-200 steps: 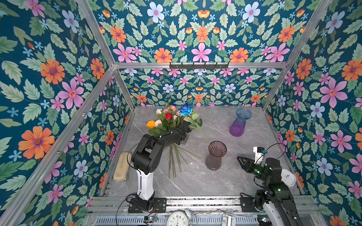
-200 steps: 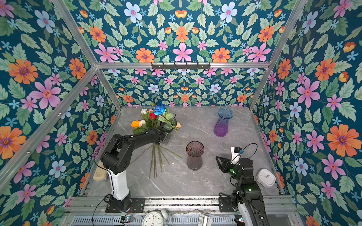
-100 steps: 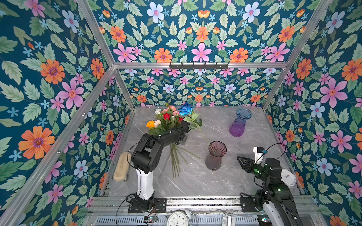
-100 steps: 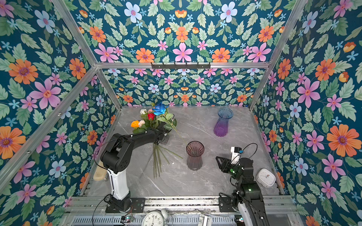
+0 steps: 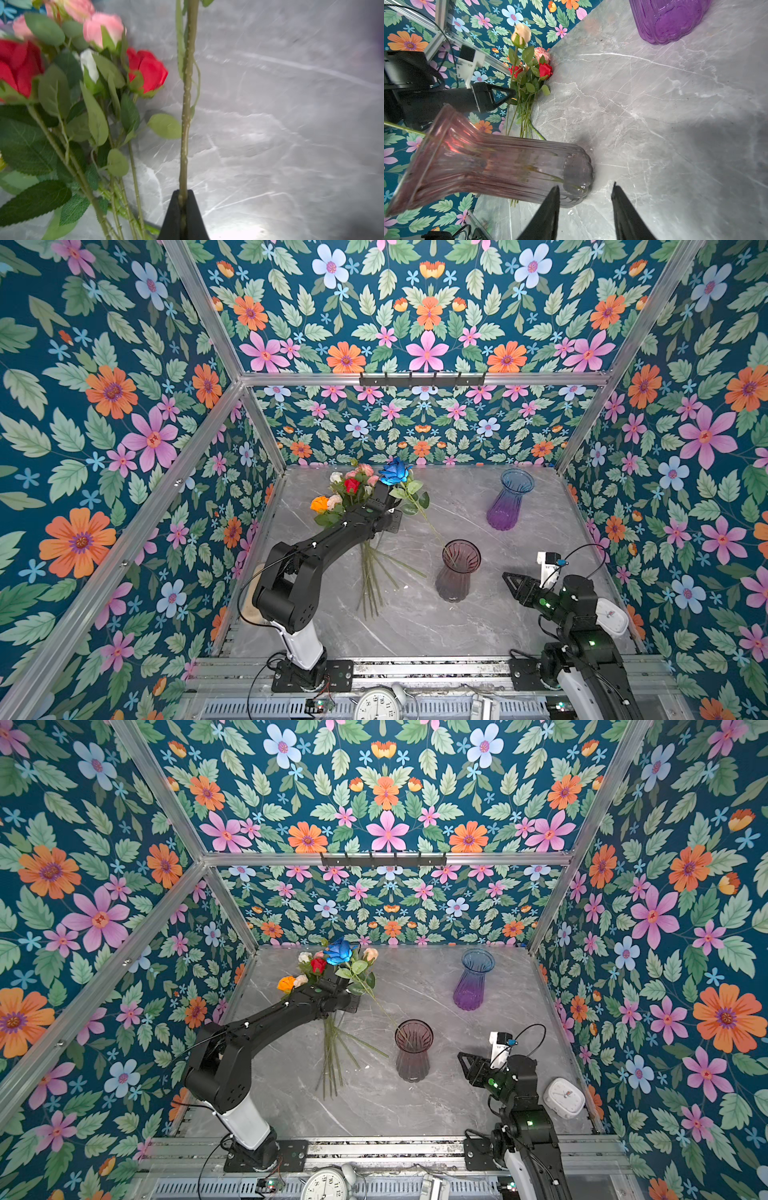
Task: Arrange flowers in a vase
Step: Pick up the flower from the top-center of the table.
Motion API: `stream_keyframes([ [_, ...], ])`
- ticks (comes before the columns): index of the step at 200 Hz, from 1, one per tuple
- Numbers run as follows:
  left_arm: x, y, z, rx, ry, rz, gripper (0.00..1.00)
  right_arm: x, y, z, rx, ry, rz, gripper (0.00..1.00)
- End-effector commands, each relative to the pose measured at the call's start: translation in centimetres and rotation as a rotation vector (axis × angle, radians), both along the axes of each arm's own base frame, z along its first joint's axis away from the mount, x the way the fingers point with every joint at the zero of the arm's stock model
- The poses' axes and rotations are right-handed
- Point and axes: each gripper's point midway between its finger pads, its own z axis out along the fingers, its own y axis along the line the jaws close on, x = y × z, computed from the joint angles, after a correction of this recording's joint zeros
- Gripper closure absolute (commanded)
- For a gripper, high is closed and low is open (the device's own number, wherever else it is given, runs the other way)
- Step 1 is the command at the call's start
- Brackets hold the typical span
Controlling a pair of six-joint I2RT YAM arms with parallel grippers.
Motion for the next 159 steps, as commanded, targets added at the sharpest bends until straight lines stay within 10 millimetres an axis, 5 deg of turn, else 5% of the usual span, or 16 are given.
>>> stream_keyframes([
  [1, -0.1, -0.7, 1.6, -0.108, -0.001, -0.007, 1.00, 0.1, 0.0, 0.3, 0.002, -0.012, -0.002, 0.57],
  [57, 0.2, 0.0, 4.3, -0.378, -0.003, 0.001, 1.00, 0.1, 0.0, 0.2, 0.001, -0.012, -0.002, 0.57],
  [159, -0.1, 5.9, 11.5, -0.909, -0.179, 0.089, 1.00, 0.0, 0.0, 0.4, 0.002, -0.017, -0.002, 0.57],
])
